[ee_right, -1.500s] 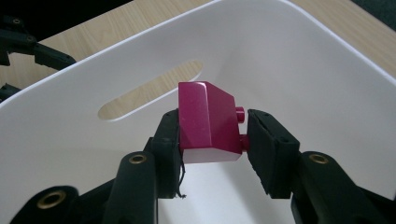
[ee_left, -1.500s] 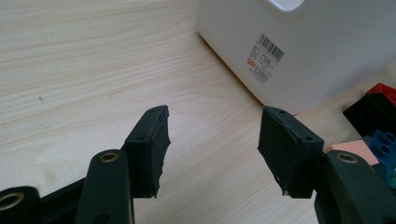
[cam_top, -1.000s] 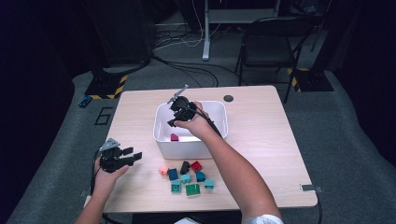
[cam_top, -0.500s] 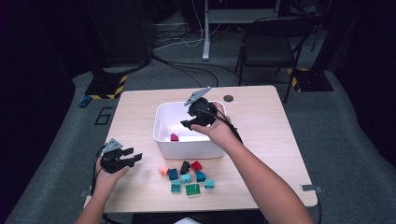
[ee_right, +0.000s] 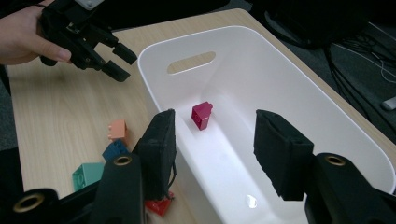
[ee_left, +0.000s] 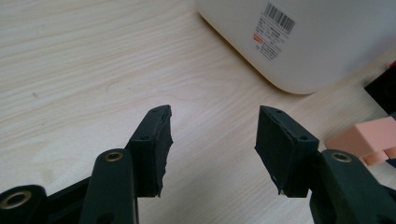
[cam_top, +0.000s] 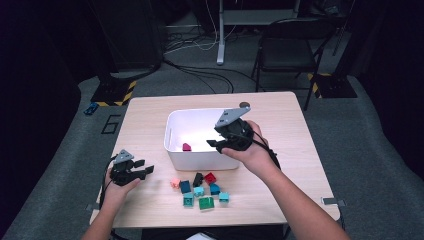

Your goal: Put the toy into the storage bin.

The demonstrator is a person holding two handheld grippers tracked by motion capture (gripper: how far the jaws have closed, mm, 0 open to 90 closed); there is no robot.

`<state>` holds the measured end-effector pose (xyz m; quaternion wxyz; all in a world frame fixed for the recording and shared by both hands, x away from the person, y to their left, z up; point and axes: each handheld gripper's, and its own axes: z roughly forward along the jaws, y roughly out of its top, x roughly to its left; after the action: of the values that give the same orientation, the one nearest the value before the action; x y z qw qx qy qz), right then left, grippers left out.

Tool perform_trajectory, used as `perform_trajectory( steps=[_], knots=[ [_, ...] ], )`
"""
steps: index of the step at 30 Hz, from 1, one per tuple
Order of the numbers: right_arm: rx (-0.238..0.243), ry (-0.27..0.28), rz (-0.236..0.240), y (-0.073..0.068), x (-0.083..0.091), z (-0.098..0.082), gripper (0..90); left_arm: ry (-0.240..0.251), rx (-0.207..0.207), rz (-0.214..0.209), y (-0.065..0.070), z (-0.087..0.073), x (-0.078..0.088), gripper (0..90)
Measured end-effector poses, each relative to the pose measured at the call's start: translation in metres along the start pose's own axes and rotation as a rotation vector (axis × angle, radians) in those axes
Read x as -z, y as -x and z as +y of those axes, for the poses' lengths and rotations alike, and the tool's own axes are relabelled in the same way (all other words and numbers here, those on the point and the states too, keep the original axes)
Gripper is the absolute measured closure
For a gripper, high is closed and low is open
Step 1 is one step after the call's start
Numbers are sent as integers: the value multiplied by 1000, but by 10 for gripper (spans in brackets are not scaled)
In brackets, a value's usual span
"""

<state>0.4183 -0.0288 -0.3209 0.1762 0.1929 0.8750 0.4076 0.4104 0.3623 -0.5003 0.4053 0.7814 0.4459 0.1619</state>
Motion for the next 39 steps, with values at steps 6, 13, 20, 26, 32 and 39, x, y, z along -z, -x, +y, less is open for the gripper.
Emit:
perform_trajectory(
  steps=[6,13,20,26,32,39],
  knots=[
    [1,10,16,-16,11,-18,476,-14,-16,16,0,-3,-7,433],
    [-5,3,14,-34,7,-45,476,-8,-6,41,-5,-8,-14,396],
    [-30,-27,31,-47,-8,-84,473,-11,26,74,-12,-9,-17,349],
    [-53,-36,61,-51,-21,-113,473,-20,38,83,-16,-9,-21,291],
    [-70,-58,86,-55,-35,-134,476,-28,39,89,-18,-8,-23,285],
    [-63,-60,116,-61,-45,-150,510,-41,51,99,-22,-10,-24,285]
  ],
)
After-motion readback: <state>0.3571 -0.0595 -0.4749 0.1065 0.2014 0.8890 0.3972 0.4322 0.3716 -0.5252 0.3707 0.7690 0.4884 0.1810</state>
